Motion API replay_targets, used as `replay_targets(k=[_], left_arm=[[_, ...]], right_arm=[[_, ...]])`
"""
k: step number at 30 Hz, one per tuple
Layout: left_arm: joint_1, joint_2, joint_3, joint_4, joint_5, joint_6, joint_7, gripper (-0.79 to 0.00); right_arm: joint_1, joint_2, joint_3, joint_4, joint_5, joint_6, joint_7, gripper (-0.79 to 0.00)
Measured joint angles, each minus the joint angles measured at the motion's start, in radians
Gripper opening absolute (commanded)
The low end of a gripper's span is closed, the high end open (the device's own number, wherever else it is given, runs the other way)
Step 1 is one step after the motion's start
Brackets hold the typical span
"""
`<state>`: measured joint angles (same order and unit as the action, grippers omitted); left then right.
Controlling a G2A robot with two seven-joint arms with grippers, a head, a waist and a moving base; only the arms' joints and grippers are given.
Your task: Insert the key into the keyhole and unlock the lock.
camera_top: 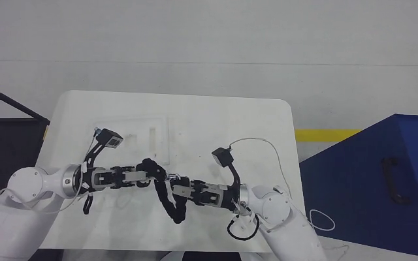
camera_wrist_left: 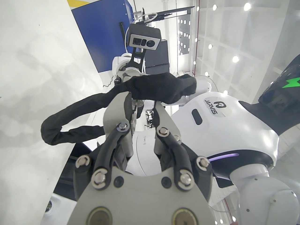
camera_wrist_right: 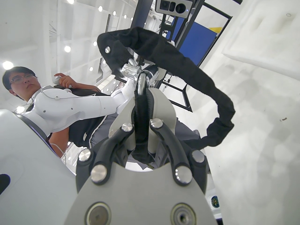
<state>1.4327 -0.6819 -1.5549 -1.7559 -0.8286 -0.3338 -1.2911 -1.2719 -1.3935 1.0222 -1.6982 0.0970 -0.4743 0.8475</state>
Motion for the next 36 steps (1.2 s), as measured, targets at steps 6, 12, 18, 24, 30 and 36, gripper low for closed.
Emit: replay_targets(k=[6, 12, 18, 24, 30, 36], left_arm=[[0.005, -0.008, -0.02, 0.028, -0.071, 0.032, 0.027, 0.0], [0.004, -0.008, -0.02, 0.028, -0.073, 0.037, 0.026, 0.0], [0.024, -0.015, -0.029, -0.008, -0.067, 0.001, 0.031, -0.317], [0.048, -0.022, -0.056, -0.004, -0.08, -0.055, -0.003, -0.413], [0.034, -0.028, -0.038, 0.006, -0.038, -0.005, 0.007, -0.434], [0.009, -0.036, -0.017, 0.022, -0.02, -0.005, 0.009, -0.462]], right_arm=[[0.0, 0.004, 0.008, 0.011, 0.075, -0.021, -0.024, -0.785], [0.002, 0.004, 0.006, 0.014, 0.106, -0.021, -0.016, -0.785], [-0.011, 0.007, 0.006, -0.008, 0.09, 0.006, -0.074, -0.785], [-0.009, 0.012, 0.013, -0.001, 0.099, 0.014, -0.097, -0.785], [-0.002, 0.014, -0.001, 0.0, 0.106, 0.011, -0.088, -0.785], [0.01, 0.016, -0.014, 0.006, 0.112, 0.011, -0.084, -0.785]])
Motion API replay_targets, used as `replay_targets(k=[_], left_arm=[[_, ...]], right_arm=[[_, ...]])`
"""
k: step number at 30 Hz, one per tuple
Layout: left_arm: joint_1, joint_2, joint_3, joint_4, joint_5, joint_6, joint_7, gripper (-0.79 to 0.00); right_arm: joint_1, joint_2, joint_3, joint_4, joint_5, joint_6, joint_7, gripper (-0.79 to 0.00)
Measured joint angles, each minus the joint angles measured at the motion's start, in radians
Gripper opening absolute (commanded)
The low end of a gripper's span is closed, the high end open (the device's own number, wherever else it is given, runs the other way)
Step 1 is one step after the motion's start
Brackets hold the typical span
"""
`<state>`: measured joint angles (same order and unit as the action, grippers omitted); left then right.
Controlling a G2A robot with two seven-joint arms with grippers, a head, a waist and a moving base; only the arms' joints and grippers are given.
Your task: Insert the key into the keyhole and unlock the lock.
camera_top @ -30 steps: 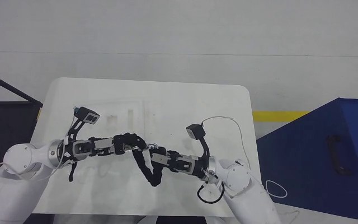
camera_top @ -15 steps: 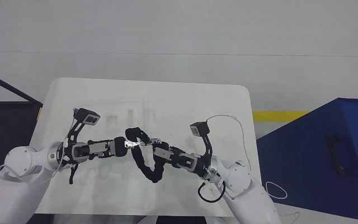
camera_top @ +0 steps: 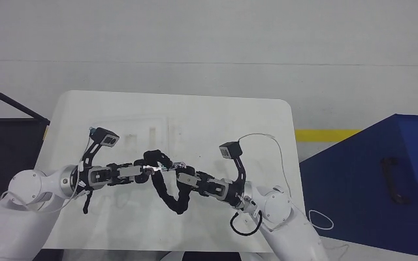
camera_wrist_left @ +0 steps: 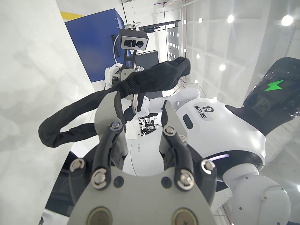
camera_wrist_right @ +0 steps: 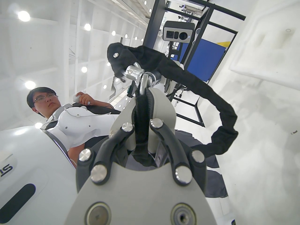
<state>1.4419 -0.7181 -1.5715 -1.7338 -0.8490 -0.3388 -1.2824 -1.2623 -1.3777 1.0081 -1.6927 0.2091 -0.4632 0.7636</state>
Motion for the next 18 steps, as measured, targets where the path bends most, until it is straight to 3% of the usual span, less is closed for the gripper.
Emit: replay_targets(k=[2, 6, 9, 18], left_arm=[[-0.007, -0.002, 0.005, 0.003, 0.01, 0.008, -0.004, -0.499], [-0.018, -0.006, 0.014, 0.006, 0.027, 0.014, -0.005, -0.686], [-0.025, -0.009, 0.019, 0.006, 0.036, 0.019, -0.005, -0.785], [-0.035, -0.017, 0.029, -0.003, 0.063, 0.022, -0.012, -0.785]], right_arm=[[0.003, 0.001, -0.001, 0.002, 0.001, 0.0, 0.0, -0.785], [0.01, 0.003, -0.007, 0.009, 0.001, 0.003, 0.002, -0.785], [0.016, 0.004, -0.012, 0.011, -0.004, 0.009, 0.007, -0.785], [0.03, 0.01, -0.008, 0.009, -0.009, 0.024, 0.01, -0.785]])
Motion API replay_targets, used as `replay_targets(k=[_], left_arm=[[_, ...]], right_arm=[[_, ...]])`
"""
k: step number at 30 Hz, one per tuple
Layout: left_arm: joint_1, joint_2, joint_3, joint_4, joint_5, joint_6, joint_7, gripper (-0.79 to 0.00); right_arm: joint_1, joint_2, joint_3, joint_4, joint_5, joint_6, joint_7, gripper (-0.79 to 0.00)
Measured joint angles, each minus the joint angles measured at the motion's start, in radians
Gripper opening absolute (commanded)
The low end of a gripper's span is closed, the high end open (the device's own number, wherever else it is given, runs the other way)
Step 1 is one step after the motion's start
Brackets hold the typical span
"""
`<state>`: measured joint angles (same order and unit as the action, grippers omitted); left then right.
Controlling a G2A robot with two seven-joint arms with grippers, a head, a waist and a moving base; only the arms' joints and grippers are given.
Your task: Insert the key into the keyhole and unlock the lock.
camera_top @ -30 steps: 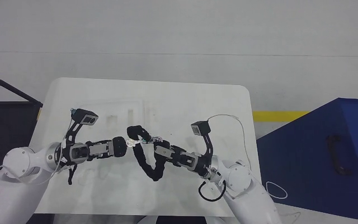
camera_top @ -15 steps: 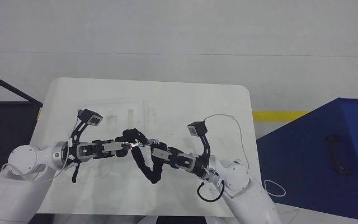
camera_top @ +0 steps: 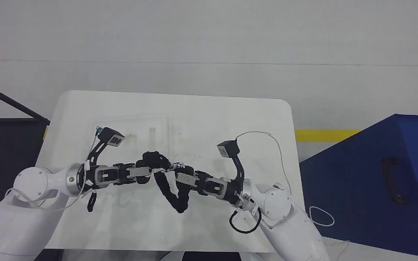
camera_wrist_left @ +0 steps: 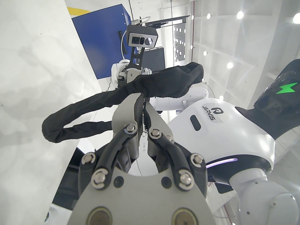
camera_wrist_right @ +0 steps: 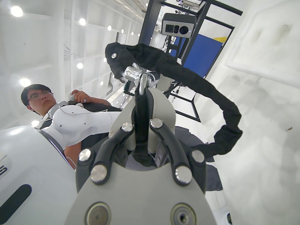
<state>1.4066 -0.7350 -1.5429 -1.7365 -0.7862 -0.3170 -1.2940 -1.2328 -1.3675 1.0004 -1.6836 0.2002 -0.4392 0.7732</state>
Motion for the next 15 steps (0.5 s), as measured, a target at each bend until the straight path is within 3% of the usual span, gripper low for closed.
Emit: replay_targets(k=[15], left_arm=[[-0.016, -0.008, 0.005, -0.015, 0.041, 0.048, -0.025, -0.785]], right_arm=[[0.006, 0.01, -0.008, -0.028, -0.025, 0.016, 0.012, -0.785]])
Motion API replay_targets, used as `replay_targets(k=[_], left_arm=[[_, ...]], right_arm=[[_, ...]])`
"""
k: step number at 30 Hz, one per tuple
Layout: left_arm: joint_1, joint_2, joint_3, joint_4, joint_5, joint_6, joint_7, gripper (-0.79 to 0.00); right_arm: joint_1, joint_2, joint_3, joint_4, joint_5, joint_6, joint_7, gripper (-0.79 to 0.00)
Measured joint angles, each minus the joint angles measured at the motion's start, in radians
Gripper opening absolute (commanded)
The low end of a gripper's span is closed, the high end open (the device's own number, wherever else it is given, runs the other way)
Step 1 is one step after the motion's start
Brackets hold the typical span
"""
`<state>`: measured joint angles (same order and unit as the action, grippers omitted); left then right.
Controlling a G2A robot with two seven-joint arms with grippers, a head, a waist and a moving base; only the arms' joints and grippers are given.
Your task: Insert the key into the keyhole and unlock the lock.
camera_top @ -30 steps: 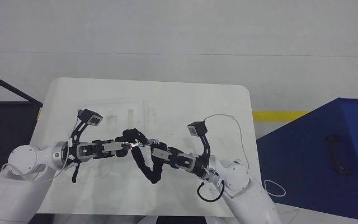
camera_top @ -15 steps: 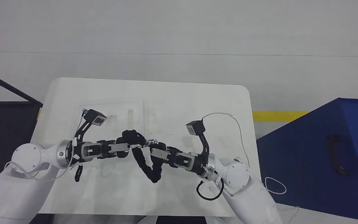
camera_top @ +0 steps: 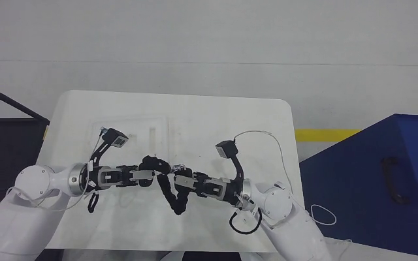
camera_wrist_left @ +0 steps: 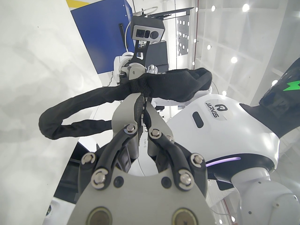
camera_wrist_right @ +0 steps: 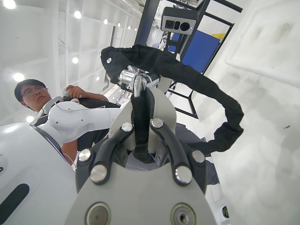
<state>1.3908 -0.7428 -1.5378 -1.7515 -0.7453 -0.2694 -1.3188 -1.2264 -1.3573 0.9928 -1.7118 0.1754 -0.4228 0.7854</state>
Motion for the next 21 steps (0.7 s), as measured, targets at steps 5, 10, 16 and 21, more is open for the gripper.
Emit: replay_targets(k=[5, 10, 16, 21], left_arm=[[0.0, 0.0, 0.001, 0.0, 0.001, 0.002, -0.001, -0.785], [0.0, 0.0, 0.0, 0.0, 0.001, 0.002, -0.001, -0.785], [0.006, -0.002, -0.009, -0.023, 0.034, -0.033, 0.031, -0.785], [0.078, -0.01, -0.019, -0.081, 0.15, -0.251, 0.095, -0.785]], right_arm=[[0.0, 0.0, 0.0, 0.0, 0.001, 0.0, 0.0, -0.785], [0.0, 0.0, 0.0, 0.0, 0.001, 0.0, 0.0, -0.785], [0.0, 0.0, 0.0, 0.0, 0.001, 0.0, -0.001, -0.785], [-0.018, 0.002, 0.006, -0.009, 0.005, 0.02, -0.046, -0.785]])
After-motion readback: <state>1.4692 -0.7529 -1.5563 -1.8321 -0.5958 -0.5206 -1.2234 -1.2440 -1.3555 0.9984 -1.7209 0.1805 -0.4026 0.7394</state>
